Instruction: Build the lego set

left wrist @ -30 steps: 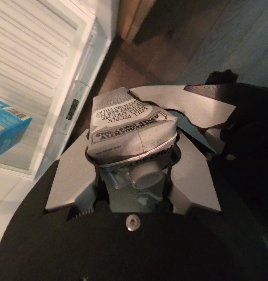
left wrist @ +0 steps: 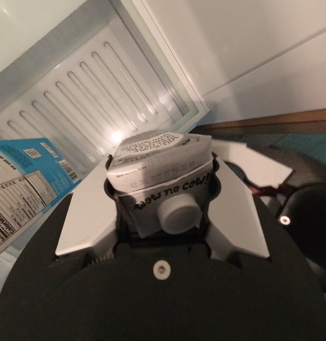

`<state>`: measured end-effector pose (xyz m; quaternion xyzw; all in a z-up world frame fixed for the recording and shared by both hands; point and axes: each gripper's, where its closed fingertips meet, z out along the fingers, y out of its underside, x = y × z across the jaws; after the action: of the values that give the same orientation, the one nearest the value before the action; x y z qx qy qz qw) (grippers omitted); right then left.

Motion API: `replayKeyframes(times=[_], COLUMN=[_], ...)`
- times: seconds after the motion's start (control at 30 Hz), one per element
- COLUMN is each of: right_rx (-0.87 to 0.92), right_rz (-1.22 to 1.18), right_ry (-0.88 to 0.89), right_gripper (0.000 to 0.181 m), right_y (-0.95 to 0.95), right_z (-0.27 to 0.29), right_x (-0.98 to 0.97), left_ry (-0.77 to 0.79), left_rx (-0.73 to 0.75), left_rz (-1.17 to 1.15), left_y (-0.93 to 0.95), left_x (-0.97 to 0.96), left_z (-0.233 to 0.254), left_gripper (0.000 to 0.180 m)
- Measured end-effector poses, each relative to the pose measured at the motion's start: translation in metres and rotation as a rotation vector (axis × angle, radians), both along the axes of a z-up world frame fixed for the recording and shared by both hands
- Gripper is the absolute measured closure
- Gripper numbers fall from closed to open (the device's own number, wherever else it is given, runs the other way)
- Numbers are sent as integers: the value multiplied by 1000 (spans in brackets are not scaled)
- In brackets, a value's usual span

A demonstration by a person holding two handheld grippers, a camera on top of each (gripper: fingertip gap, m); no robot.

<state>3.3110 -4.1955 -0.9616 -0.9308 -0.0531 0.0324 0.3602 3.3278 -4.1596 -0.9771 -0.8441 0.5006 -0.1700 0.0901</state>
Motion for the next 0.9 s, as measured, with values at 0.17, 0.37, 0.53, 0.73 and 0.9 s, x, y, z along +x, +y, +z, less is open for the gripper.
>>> replayKeyframes(times=[0.17,0.37,0.53,0.73,0.9], right_rx=[-73,-73,-70,-92,-141], right_rz=[-123,-268,-288,-276,-247], right_ry=[207,350,329,372,360], right_gripper=[134,139,144,149,146], right_y=[-18,7,28,32,-11], right_z=[-27,-35,-34,-36,-37], right_x=[-17,1,16,16,5], left_ry=[-16,-27,-24,6,105], left_rx=[-22,-11,17,-10,-18], left_rz=[48,78,94,143,132], left_y=[6,17,36,30,3], left_x=[3,9,18,-1,-22], left_z=[-1,-1,0,-5,-1], left_gripper=[77,77,74,60,48])
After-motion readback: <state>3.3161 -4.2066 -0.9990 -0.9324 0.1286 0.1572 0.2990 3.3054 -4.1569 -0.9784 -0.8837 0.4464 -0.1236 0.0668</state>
